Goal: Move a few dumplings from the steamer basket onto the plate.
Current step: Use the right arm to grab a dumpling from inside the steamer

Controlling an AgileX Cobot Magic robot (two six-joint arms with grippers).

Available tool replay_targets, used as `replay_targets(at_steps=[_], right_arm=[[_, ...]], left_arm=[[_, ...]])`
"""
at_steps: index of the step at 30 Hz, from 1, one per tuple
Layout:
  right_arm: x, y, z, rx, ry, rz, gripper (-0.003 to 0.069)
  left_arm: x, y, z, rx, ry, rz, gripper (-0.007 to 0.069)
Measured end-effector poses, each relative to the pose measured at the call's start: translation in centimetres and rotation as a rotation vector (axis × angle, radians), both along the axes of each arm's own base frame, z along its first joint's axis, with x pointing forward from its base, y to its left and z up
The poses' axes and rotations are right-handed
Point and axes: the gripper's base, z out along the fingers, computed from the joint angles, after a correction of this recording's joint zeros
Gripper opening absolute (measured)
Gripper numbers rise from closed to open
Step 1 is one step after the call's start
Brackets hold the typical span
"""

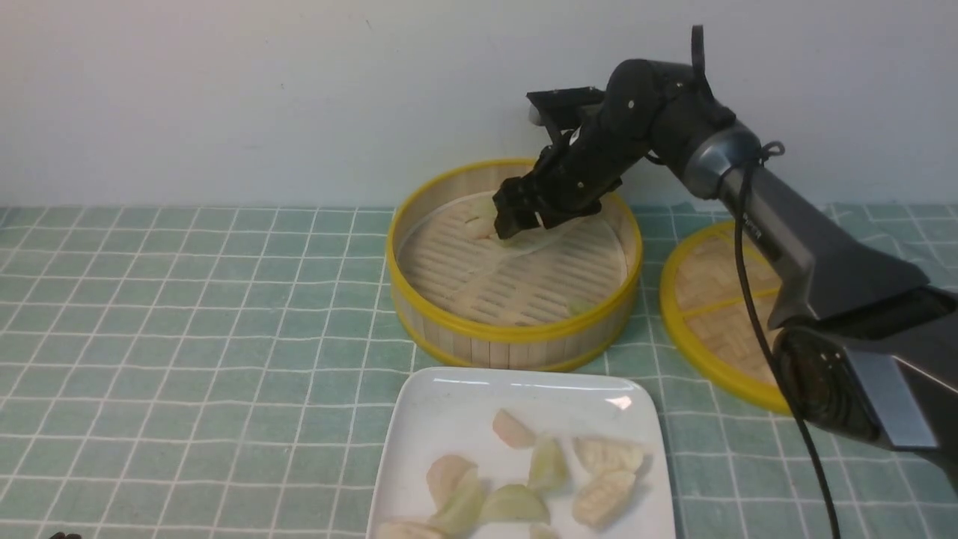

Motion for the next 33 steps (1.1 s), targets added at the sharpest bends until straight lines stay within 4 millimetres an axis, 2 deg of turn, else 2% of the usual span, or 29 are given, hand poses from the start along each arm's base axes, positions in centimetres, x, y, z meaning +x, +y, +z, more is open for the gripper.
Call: replay_targets(at_steps=[9, 15, 17, 20, 23, 24, 33], right_arm=[[0.0, 0.3, 0.0, 0.017, -0.009, 0.008, 0.0516], [0.1, 0.4, -0.9, -0.012, -0.034, 0.064, 0.0510], [0.1, 0.4, -0.9, -0.015, -0.037, 0.068, 0.0478], [0.1, 0.3, -0.9, -0.017, -0.036, 0.069, 0.0378], [0.0, 0.3, 0.0, -0.019, -0.041, 0.081, 0.0144], [0.0, 0.3, 0.5, -0.017, -0.051, 0.081, 0.0115], [-1.0, -0.1, 6.6, 0.040, -0.102, 0.010, 0.0130]], left_arm=[[0.0, 0.0, 0.0, 0.000, 0.000, 0.000, -0.0006], [0.0, 0.0, 0.0, 0.000, 0.000, 0.000, -0.0006], [0.0, 0.0, 0.0, 0.000, 0.000, 0.000, -0.0006], [0.0, 0.0, 0.0, 0.000, 0.000, 0.000, -0.0006], [0.0, 0.0, 0.0, 0.000, 0.000, 0.000, -0.0006], [0.0, 0.0, 0.0, 0.000, 0.000, 0.000, -0.0006], [0.0, 0.0, 0.0, 0.000, 0.000, 0.000, -0.0006]])
